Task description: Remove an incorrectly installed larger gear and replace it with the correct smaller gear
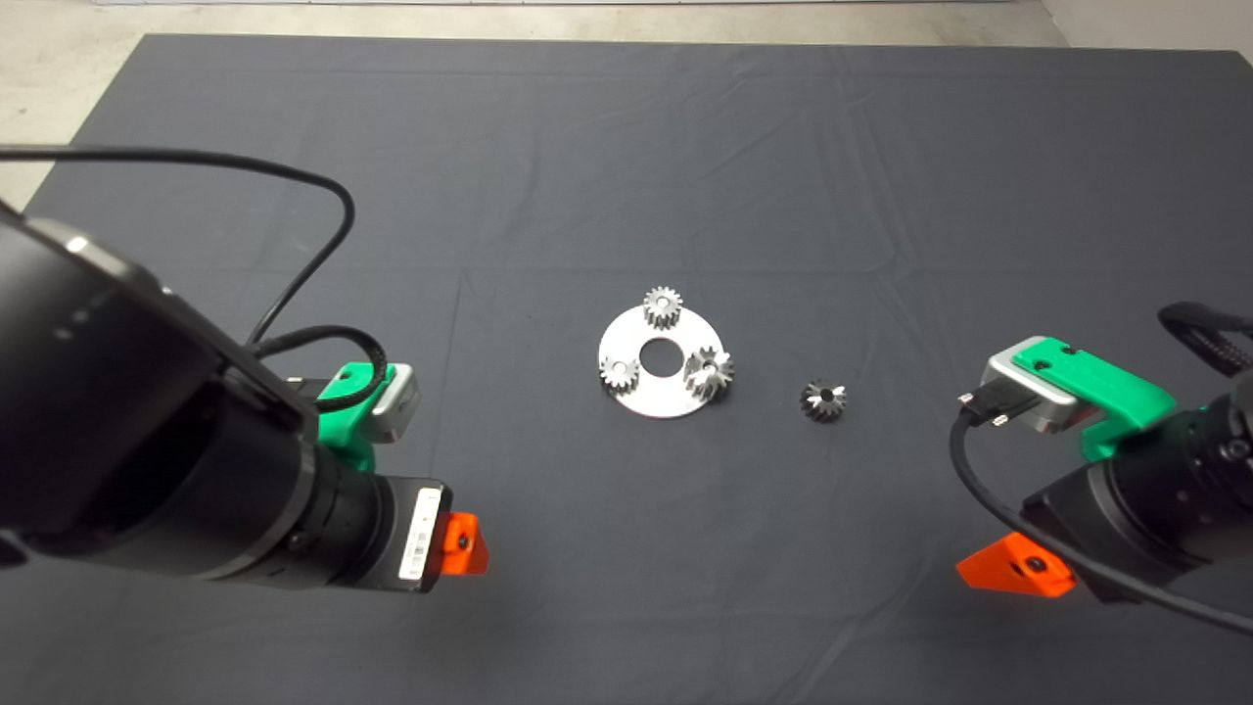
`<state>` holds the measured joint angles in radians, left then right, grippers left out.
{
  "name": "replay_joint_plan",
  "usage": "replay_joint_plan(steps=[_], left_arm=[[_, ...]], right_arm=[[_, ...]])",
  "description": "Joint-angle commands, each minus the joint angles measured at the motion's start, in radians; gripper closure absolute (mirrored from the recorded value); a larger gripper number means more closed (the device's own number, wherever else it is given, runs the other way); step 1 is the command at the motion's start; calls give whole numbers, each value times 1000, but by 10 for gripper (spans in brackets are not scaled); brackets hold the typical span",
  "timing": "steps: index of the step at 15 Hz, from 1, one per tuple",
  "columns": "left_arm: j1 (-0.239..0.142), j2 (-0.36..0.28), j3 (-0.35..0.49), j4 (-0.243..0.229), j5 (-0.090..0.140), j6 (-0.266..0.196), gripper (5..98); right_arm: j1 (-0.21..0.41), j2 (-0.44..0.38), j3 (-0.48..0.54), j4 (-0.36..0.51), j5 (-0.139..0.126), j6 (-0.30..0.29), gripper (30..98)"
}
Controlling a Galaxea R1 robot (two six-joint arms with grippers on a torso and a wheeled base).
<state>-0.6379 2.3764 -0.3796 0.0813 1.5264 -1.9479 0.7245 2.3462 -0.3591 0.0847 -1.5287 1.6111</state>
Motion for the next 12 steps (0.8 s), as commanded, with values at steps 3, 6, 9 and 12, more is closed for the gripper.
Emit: replay_joint_plan(steps=[3,6,9,12], left_arm=[[-22,-5,18,-18,-28,6,61],[-22,-2,18,-17,-29,4,60],[-22,1,18,-17,-28,6,61],[-22,1,18,-17,-26,6,61]], right_arm=[[-65,44,-344,6,-111,-388,307],[-105,152,-521,6,-111,-523,307],[-140,325,-755,7,-116,-627,307],[-140,446,-839,29,-117,-669,307]])
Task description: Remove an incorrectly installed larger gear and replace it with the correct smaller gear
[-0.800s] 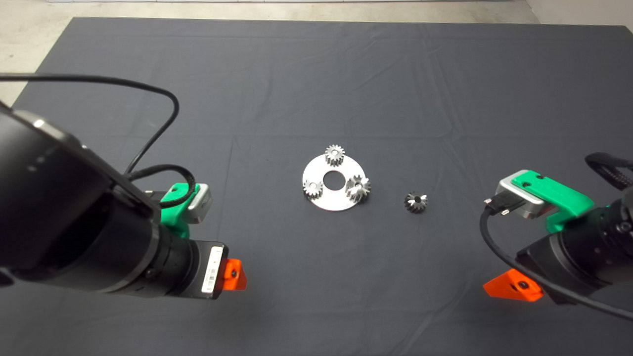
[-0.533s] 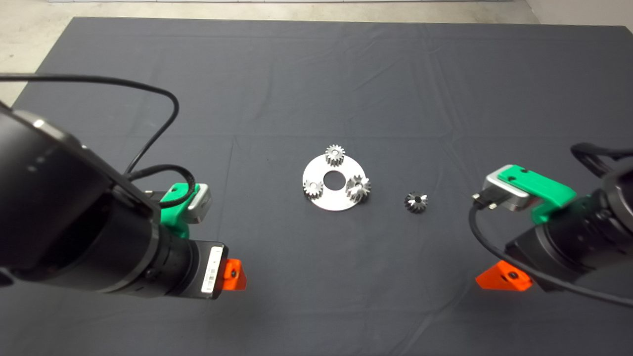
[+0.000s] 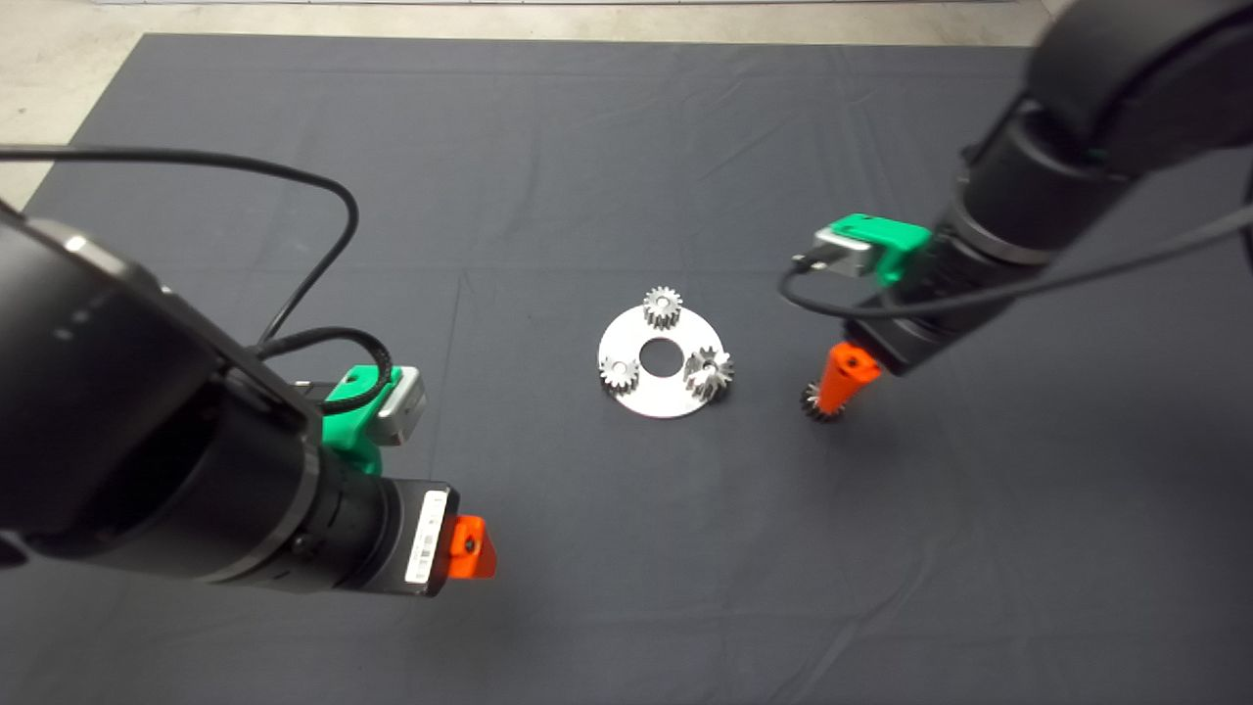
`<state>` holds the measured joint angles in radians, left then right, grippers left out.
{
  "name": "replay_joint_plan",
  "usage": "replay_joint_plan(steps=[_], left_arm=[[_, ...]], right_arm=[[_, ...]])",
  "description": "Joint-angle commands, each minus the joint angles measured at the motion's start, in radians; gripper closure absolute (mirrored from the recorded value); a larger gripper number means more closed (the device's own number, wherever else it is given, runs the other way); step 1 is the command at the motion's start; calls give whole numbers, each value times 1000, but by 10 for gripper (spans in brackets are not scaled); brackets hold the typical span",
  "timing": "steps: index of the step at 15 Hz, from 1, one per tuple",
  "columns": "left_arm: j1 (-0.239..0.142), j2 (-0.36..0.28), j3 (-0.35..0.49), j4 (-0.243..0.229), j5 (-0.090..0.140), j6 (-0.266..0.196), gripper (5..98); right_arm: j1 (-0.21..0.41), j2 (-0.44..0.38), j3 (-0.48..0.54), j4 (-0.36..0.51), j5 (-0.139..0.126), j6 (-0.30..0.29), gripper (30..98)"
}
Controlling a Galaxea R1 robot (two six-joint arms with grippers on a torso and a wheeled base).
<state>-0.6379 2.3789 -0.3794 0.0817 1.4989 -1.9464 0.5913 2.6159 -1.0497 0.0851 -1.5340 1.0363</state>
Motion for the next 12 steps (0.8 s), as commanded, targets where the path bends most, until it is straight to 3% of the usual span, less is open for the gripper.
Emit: replay_joint_plan(steps=[1,7,10,12], left_arm=[[-22,-2,18,-17,4,3,61],[-22,0,18,-17,6,3,61],[-22,0,18,-19,6,3,60],[-22,0,18,-19,6,3,61]], right_arm=[[-10,205,-157,35,-113,-102,307],[-24,226,-167,33,-120,-134,307],[-55,208,-143,25,-121,-215,307],[-65,198,-133,-30,-121,-255,307]])
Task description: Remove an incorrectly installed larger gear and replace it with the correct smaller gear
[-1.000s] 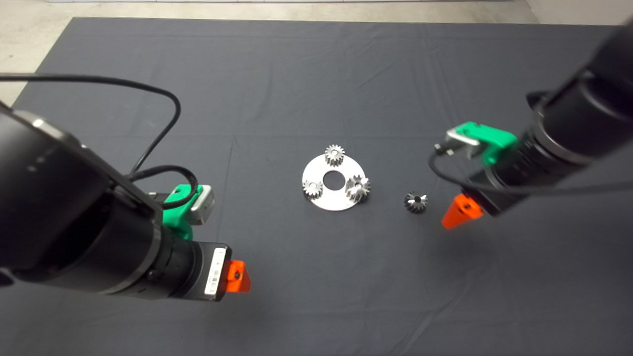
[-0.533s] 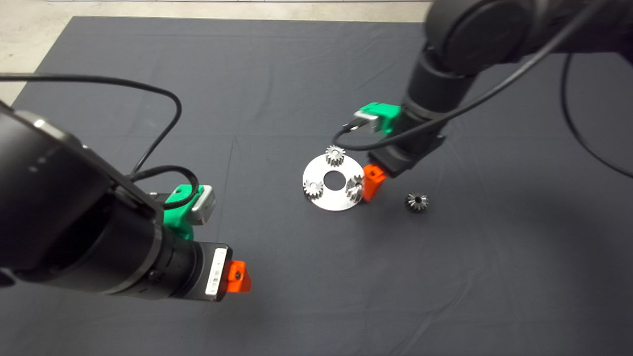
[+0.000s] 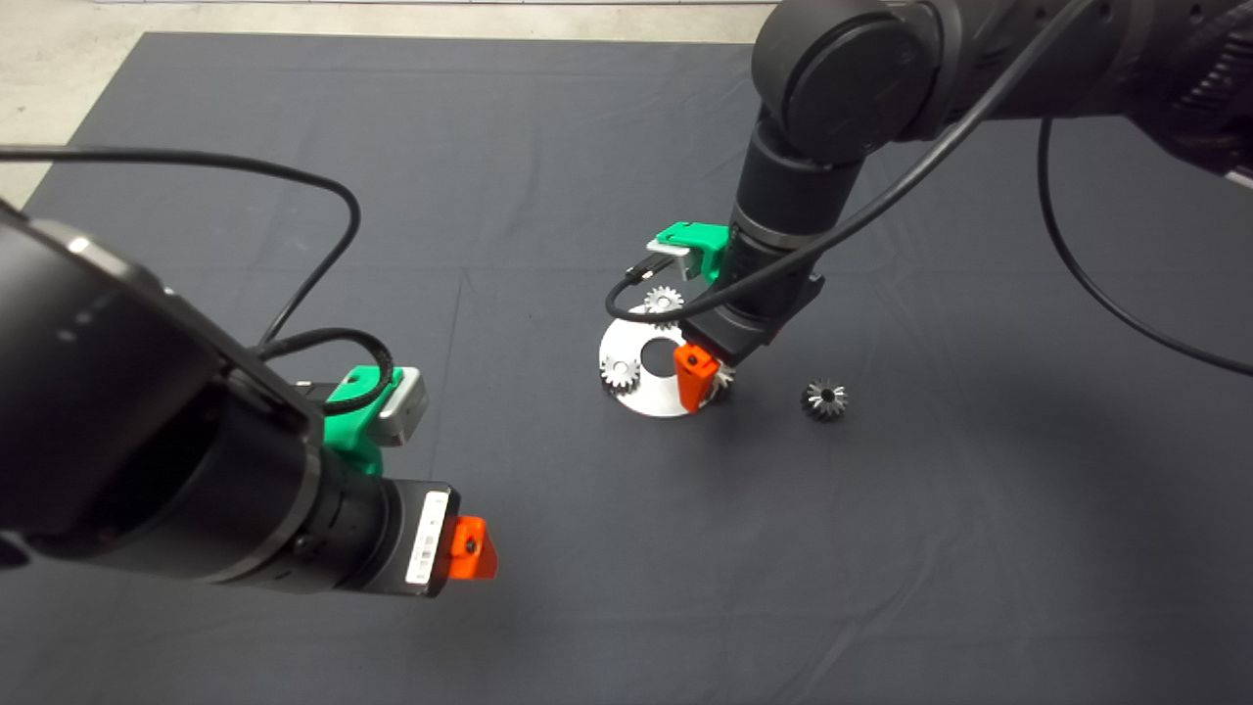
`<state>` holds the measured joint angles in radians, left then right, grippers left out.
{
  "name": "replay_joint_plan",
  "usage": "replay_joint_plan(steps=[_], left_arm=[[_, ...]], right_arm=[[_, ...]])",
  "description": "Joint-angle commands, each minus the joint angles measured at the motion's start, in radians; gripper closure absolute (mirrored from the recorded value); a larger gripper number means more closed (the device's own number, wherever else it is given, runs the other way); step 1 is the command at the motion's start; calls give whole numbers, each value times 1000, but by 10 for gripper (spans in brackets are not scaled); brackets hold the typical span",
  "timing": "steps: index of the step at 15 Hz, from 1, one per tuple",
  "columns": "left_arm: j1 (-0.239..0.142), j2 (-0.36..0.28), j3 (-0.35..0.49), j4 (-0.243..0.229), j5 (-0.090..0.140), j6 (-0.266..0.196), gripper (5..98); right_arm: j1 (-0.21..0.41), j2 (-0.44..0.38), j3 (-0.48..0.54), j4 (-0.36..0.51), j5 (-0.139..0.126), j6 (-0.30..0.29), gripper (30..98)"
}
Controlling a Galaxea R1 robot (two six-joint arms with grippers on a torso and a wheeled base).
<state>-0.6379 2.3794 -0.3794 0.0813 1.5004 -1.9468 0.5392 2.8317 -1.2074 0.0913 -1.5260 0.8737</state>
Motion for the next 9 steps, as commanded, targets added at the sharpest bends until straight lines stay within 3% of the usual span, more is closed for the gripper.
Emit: replay_joint_plan(steps=[1,9], left_arm=[[-22,-1,18,-18,4,3,61],[-22,-1,18,-25,7,3,60]], right_arm=[[-13,-22,25,-62,-129,-99,307],[-14,-60,25,-216,-131,-153,307]])
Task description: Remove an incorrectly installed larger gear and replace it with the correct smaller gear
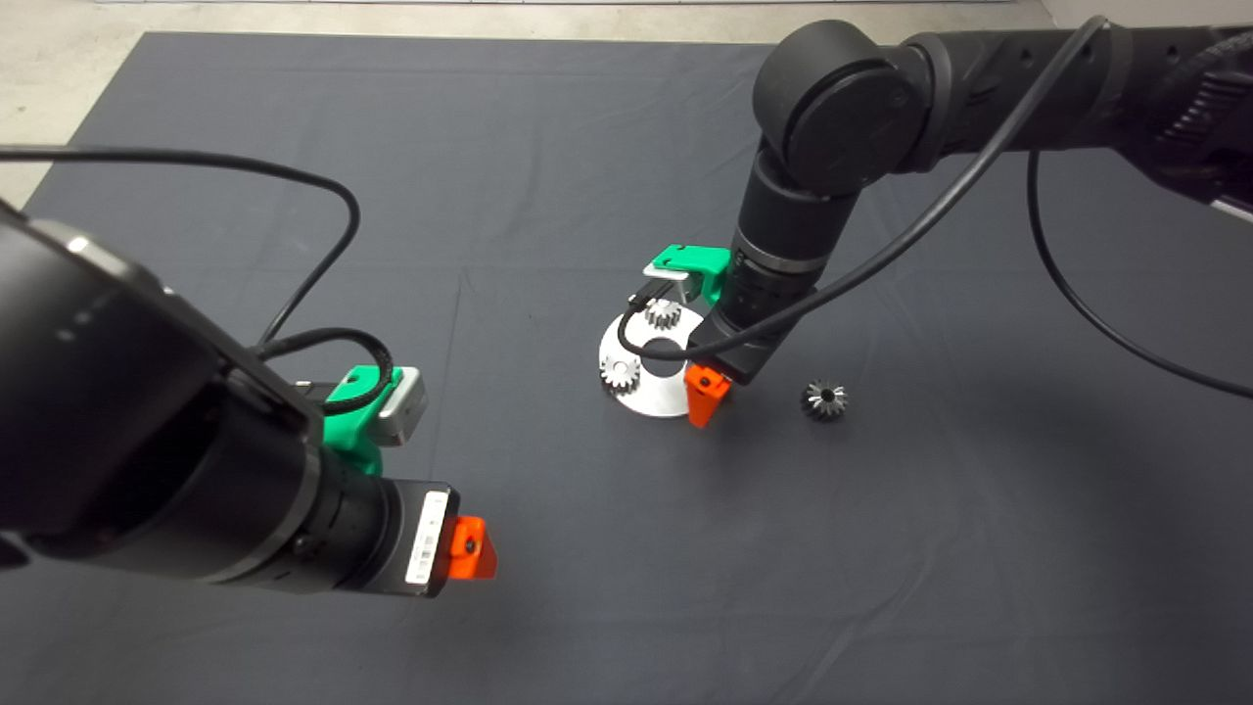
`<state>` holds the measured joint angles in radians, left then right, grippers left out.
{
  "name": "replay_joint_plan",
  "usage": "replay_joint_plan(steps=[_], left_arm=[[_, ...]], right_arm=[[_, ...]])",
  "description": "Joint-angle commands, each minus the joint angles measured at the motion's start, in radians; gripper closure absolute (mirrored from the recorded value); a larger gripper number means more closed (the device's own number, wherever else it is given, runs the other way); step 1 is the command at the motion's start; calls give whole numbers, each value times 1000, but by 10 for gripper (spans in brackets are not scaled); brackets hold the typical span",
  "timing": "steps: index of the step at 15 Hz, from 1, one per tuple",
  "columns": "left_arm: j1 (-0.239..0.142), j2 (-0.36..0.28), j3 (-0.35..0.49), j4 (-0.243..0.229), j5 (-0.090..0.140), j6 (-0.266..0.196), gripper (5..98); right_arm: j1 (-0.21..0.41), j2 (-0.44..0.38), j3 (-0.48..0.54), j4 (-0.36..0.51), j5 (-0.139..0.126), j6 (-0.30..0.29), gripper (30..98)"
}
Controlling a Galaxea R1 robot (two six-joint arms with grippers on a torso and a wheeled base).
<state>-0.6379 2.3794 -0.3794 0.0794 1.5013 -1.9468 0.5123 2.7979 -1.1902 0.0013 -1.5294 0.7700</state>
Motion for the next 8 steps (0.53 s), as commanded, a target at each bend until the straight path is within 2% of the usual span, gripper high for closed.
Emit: replay_joint_plan(steps=[1,5,8], left_arm=[[-22,-1,19,-23,7,3,61],[-22,0,18,-23,7,3,61],[-21,1,18,-23,7,3,61]], right_arm=[[11,-30,8,-136,-127,-64,307],[-4,-36,8,-175,-127,-105,307],[-48,-31,9,-230,-127,-132,307]])
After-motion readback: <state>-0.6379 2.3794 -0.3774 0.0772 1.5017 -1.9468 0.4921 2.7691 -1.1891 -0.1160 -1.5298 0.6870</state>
